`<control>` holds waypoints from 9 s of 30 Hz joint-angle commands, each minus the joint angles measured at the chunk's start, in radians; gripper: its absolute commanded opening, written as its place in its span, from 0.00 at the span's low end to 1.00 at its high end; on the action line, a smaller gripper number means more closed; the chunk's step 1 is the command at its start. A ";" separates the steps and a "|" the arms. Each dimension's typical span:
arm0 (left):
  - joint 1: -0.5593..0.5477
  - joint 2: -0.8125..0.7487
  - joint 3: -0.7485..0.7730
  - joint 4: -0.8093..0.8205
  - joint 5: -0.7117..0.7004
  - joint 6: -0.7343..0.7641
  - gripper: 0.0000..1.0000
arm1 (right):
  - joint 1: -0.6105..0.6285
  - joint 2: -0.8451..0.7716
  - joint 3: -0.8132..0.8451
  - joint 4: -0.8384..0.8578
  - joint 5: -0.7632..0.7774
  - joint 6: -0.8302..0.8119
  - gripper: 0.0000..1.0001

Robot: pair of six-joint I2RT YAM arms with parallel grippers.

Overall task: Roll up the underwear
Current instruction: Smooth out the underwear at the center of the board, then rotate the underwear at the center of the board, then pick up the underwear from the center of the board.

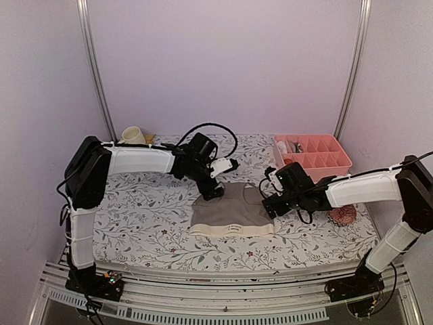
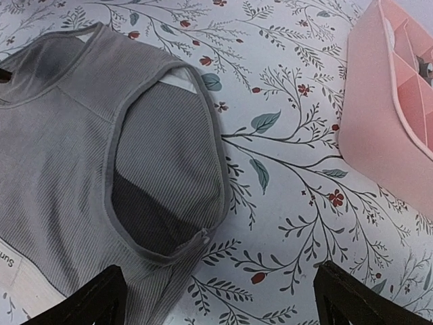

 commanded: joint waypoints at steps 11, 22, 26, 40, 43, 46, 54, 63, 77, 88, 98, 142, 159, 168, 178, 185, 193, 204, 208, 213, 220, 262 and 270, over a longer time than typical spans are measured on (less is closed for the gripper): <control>0.003 -0.205 -0.356 0.119 -0.113 0.030 0.99 | -0.012 0.185 0.101 -0.121 0.168 -0.013 0.99; 0.004 -0.215 -0.526 0.194 -0.144 0.046 0.99 | -0.028 0.101 0.066 -0.177 0.202 -0.002 0.99; 0.004 -0.215 -0.523 0.186 -0.140 0.044 0.98 | -0.053 0.124 0.069 -0.193 0.217 -0.011 0.99; 0.005 -0.341 -0.400 0.084 -0.020 0.012 0.99 | -0.046 -0.073 0.078 -0.195 0.030 -0.001 0.99; 0.003 -0.384 -0.417 0.082 0.016 0.028 0.99 | -0.027 -0.122 0.065 -0.217 0.025 0.002 0.99; -0.001 -0.390 -0.448 0.079 0.040 0.048 0.99 | -0.006 -0.132 0.050 -0.241 -0.006 0.006 0.99; -0.042 -0.346 -0.514 0.090 0.043 0.061 0.99 | 0.063 -0.073 0.048 -0.312 -0.039 0.022 0.99; -0.087 -0.317 -0.576 0.122 -0.012 0.081 0.99 | 0.129 0.067 0.180 -0.511 0.075 0.073 0.99; -0.119 -0.309 -0.620 0.109 -0.054 0.115 0.98 | 0.188 0.176 0.244 -0.746 0.194 0.198 0.99; -0.110 -0.392 -0.657 0.092 -0.081 0.191 0.99 | 0.197 0.212 0.294 -0.821 0.294 0.241 0.99; 0.052 -0.597 -0.637 0.113 0.182 0.185 0.98 | 0.367 0.082 0.344 -0.721 0.574 0.170 0.99; 0.051 0.364 0.414 -0.088 -0.072 0.100 0.98 | 0.299 0.002 -0.077 -0.103 0.169 0.851 0.99; 0.168 0.206 0.053 -0.115 -0.237 0.024 0.97 | 0.301 0.030 -0.007 -0.072 0.232 0.681 0.99; 0.294 -0.013 -0.194 -0.235 -0.013 -0.061 0.97 | 0.291 -0.025 -0.006 0.107 0.119 0.596 0.99; 0.300 -0.228 -0.185 -0.167 -0.051 -0.013 0.98 | 0.101 0.114 0.115 0.246 -0.247 0.466 0.99; 0.181 -0.292 -0.268 -0.027 0.003 0.074 0.99 | -0.034 0.250 0.231 0.238 -0.448 0.426 0.99; -0.056 -0.348 -0.484 0.226 -0.101 0.184 0.85 | -0.136 0.376 0.341 0.207 -0.646 0.438 0.86; -0.105 -0.216 -0.417 0.304 -0.182 0.177 0.57 | -0.156 0.509 0.464 0.147 -0.667 0.404 0.81; -0.137 -0.203 -0.411 0.305 -0.132 0.176 0.55 | -0.168 0.544 0.486 0.145 -0.685 0.403 0.81; -0.176 -0.170 -0.399 0.306 -0.126 0.175 0.51 | -0.170 0.571 0.505 0.142 -0.714 0.395 0.80; -0.188 -0.079 -0.385 0.308 -0.172 0.166 0.40 | -0.170 0.605 0.515 0.158 -0.762 0.394 0.76; -0.189 -0.086 -0.431 0.259 -0.134 0.127 0.36 | -0.125 0.575 0.598 0.090 -0.620 0.220 0.03; -0.188 -0.050 -0.378 0.258 -0.174 0.121 0.36 | -0.138 0.503 0.616 0.126 -0.846 0.133 0.02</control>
